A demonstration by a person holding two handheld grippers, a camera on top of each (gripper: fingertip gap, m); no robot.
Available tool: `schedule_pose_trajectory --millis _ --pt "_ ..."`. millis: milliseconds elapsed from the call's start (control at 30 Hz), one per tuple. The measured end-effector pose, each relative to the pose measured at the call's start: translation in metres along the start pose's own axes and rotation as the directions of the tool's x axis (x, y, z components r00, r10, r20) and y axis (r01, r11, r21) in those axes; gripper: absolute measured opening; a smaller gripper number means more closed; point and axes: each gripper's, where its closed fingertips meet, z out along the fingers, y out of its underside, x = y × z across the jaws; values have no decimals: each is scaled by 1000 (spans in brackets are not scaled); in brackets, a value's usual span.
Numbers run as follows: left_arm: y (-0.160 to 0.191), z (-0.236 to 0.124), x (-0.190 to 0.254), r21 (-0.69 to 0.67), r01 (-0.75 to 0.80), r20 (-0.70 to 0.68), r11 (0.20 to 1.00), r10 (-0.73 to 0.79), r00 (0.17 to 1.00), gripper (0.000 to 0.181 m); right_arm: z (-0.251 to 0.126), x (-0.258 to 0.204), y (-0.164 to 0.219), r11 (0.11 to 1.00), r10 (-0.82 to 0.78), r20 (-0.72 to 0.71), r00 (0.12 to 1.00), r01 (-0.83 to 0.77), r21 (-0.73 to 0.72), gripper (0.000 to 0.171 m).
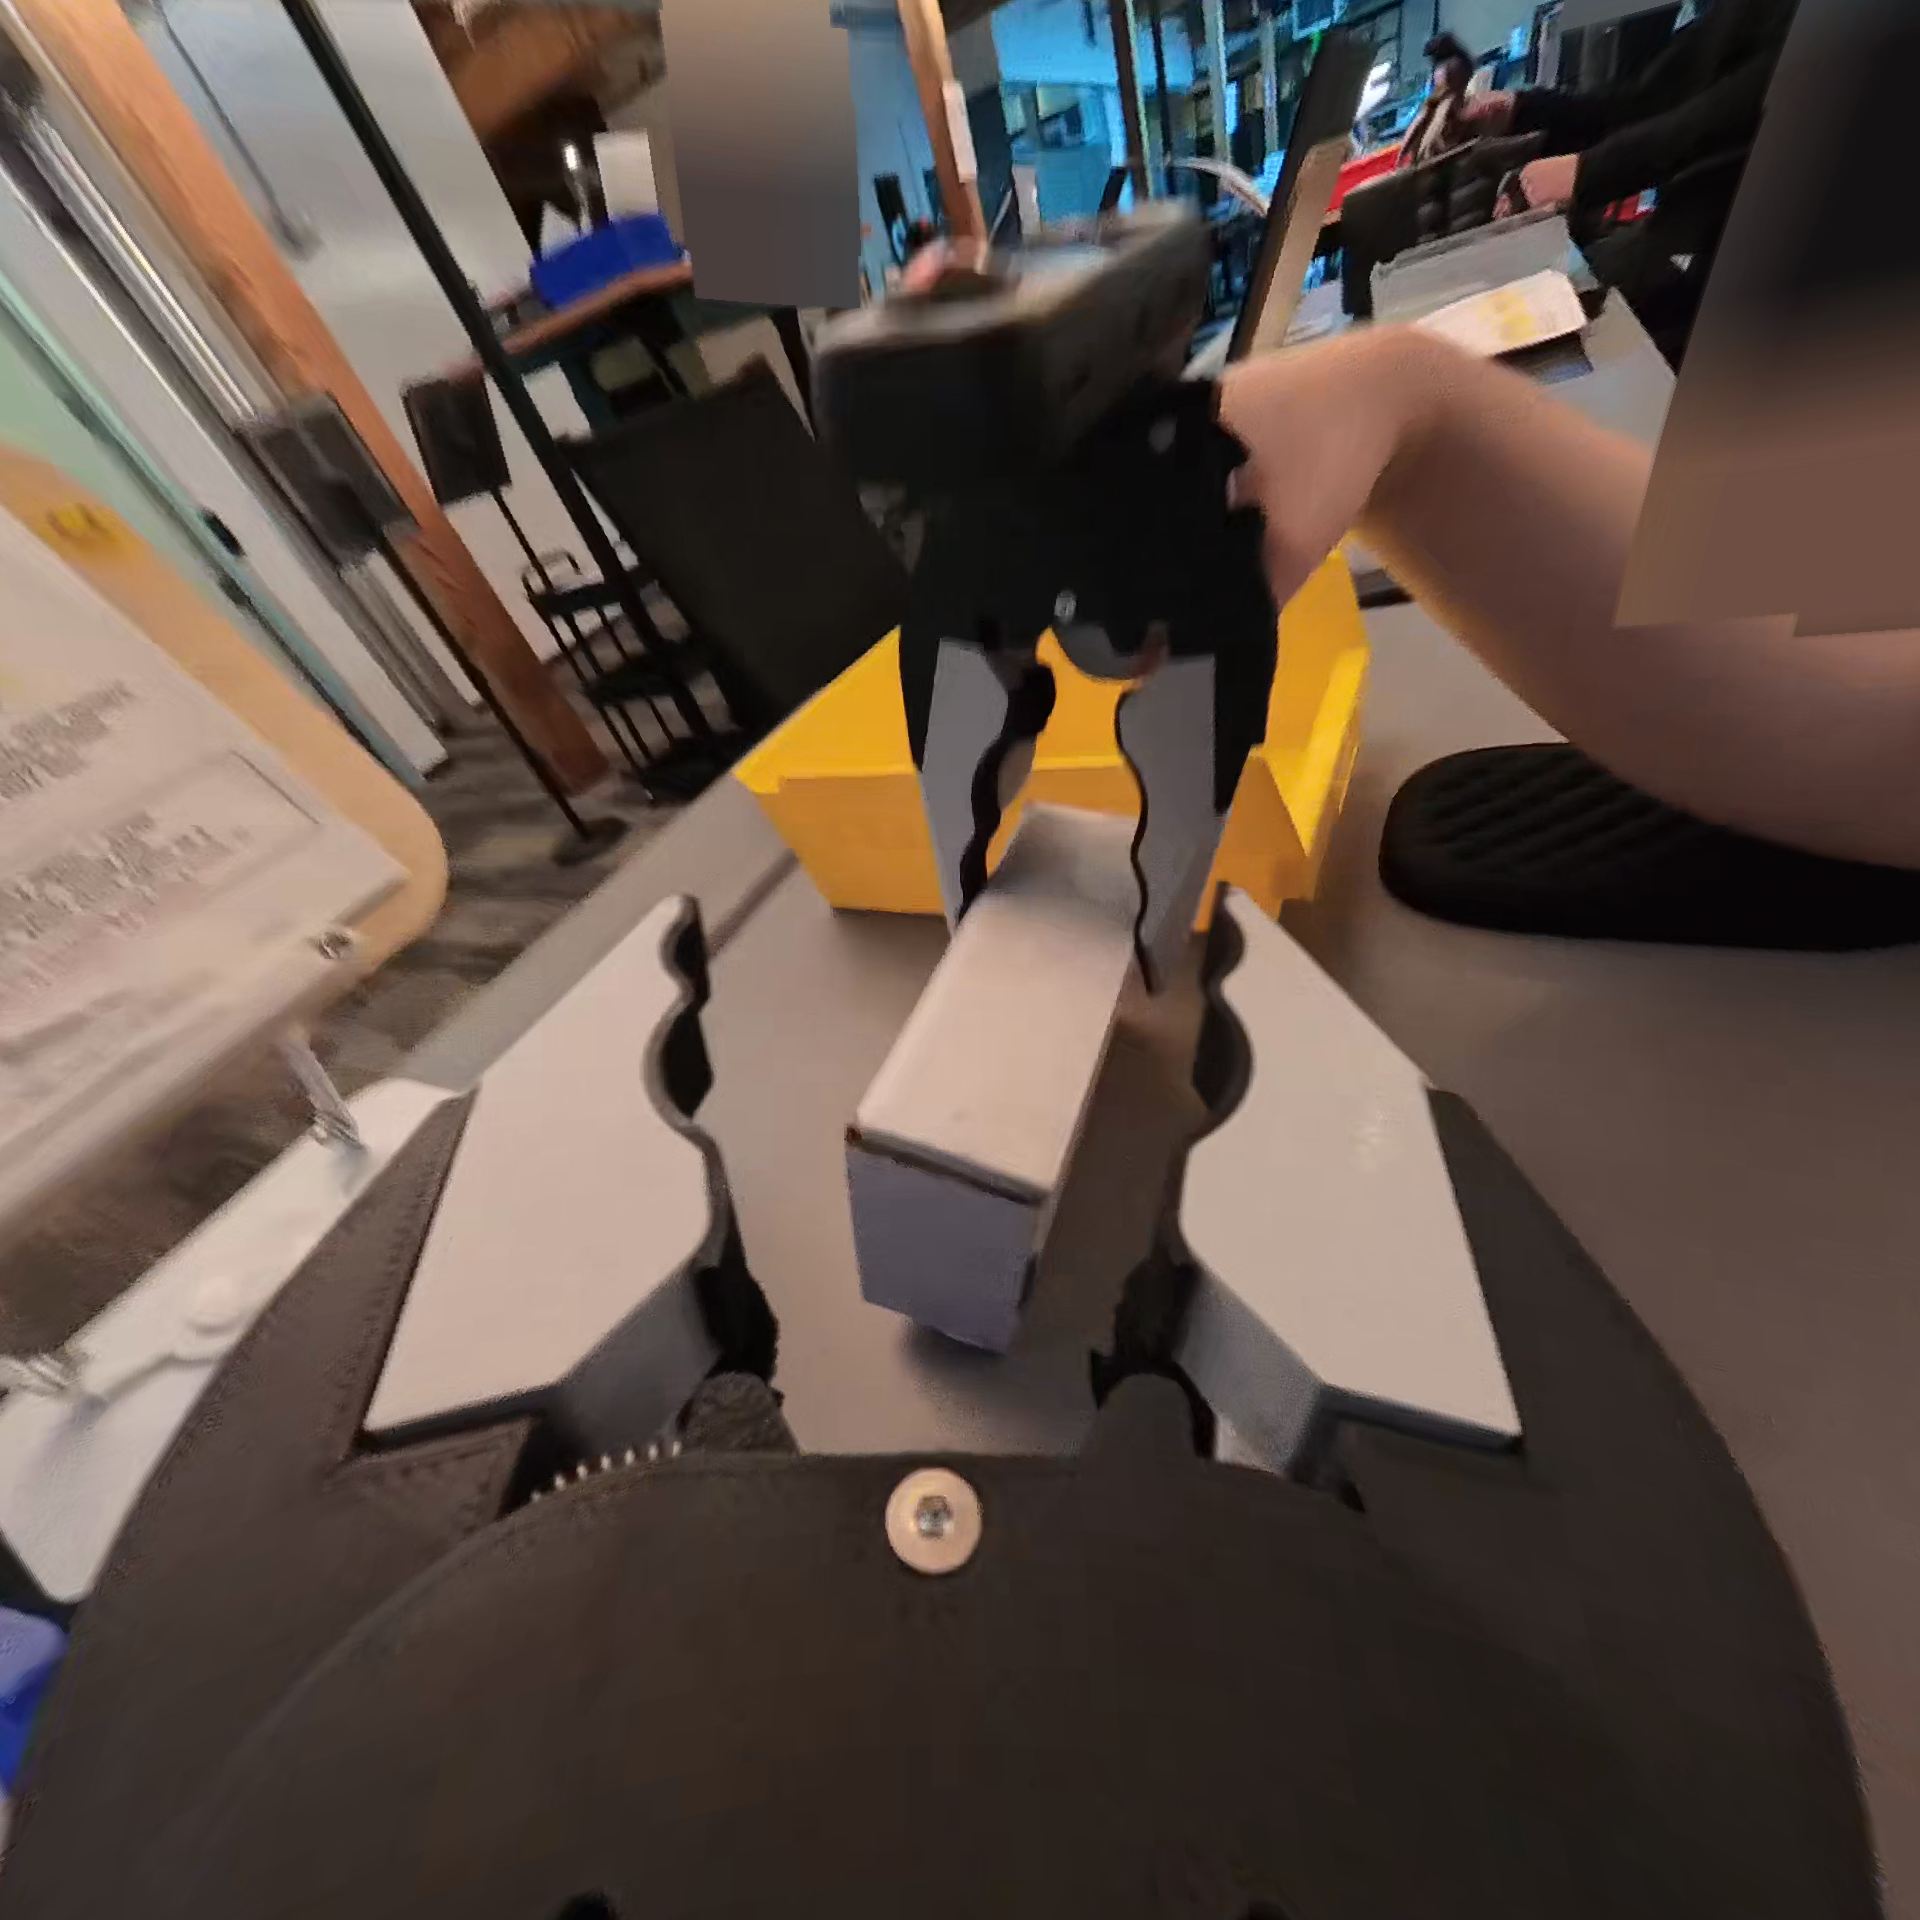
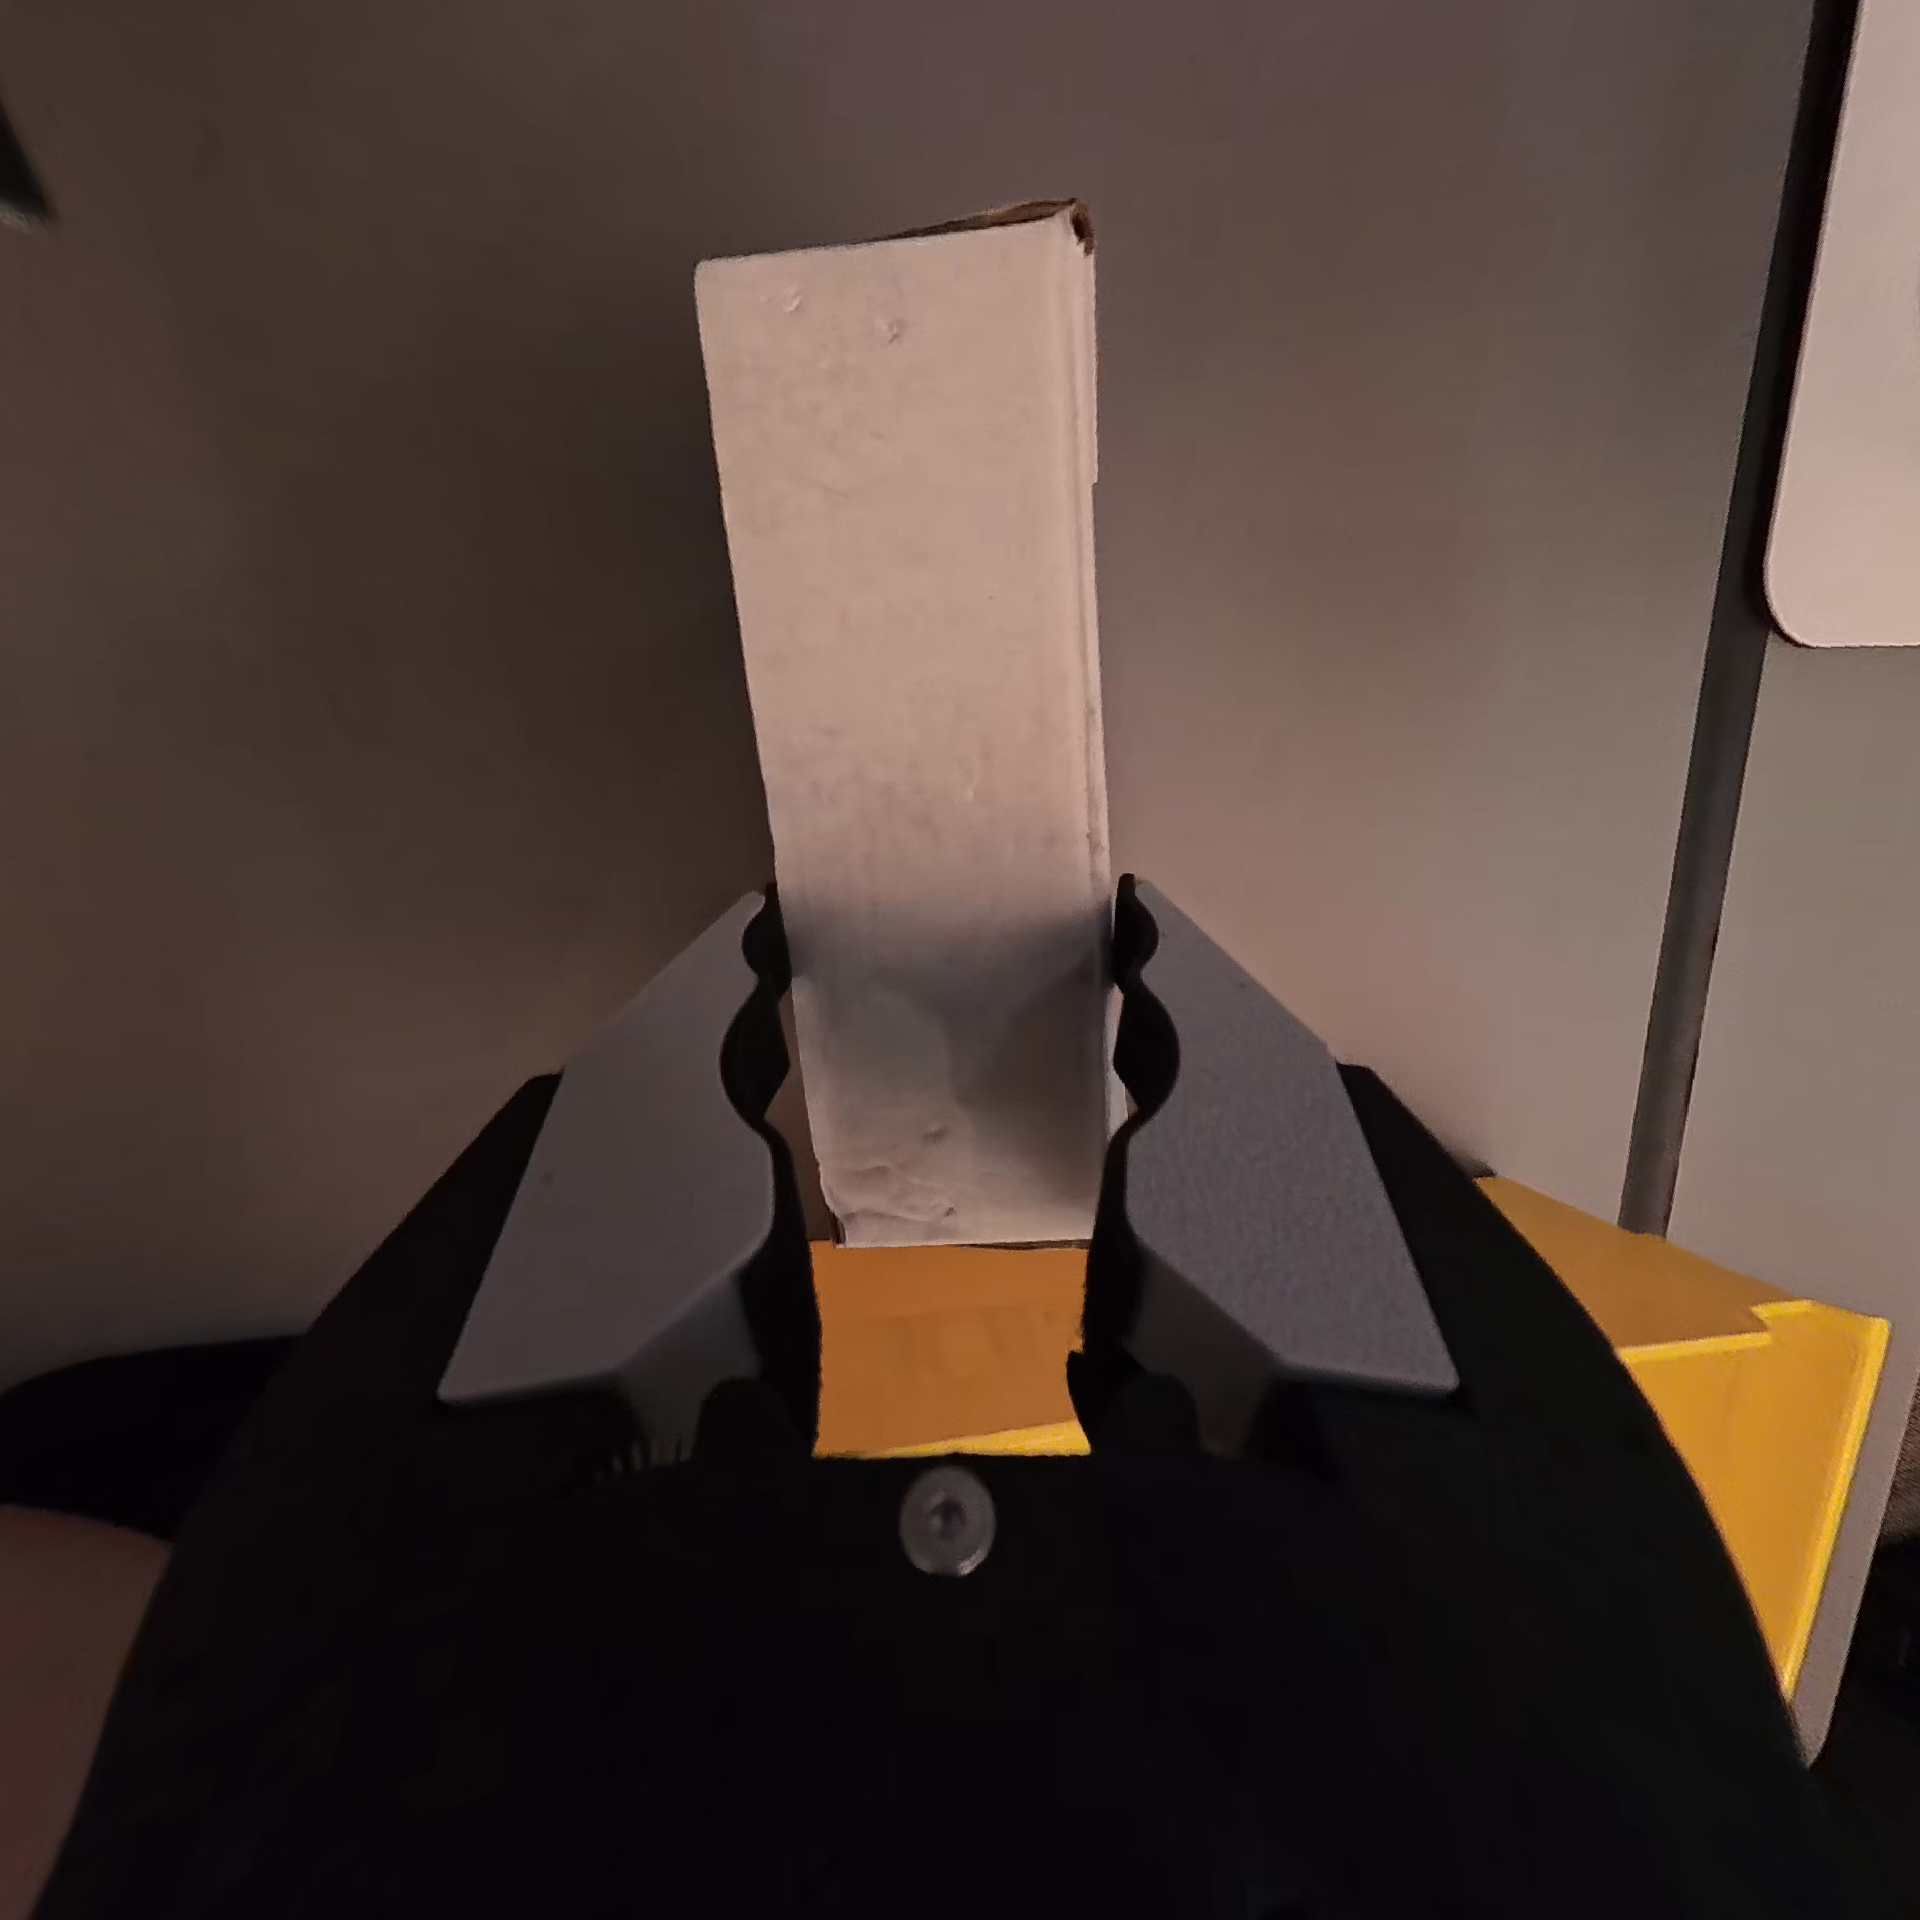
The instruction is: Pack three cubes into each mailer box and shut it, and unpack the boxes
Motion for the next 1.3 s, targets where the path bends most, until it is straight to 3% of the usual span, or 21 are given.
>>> schedule_pose_trajectory --millis 67,233,333,400,467,633,700,800,967,1133,1300 --pt "24 6 -2 -47 60 1 997 -60 998 109 -1 1 2 1000 4 2 1000 -4 0 63" --pt "69 23 -2 -112 74 2 991 -74 997 108 -2 1 5 1000 4 9 1000 -4 7 63" --pt "102 34 10 -223 58 -42 973 -69 997 113 -1 2 5 1000 -1 8 1000 1 12 62" --pt "115 38 12 -245 29 -62 969 -46 997 96 -1 3 5 1000 -6 5 1000 6 15 62" --pt "116 39 9 -200 -7 -68 980 -6 998 80 0 3 4 1000 -14 3 1000 14 17 62" --pt "120 46 11 -199 4 -108 980 -26 994 88 3 0 -7 997 -67 -3 998 67 46 62" --pt "120 45 8 -193 -5 -92 981 -13 996 74 5 -3 -7 996 -79 10 997 78 38 63" --pt "121 43 5 -215 50 -89 975 -70 994 73 5 5 -15 993 -98 -55 994 101 55 67" --pt "125 40 -2 -242 137 -61 960 -156 986 73 -24 1 -75 930 -194 -228 954 253 265 70" --pt "131 34 -15 -268 206 8 941 -211 977 73 -19 -21 -109 840 -363 -360 859 469 273 27" --pt "133 33 -20 -277 243 31 930 -244 969 73 6 -13 -107 852 -406 -397 823 498 162 18"
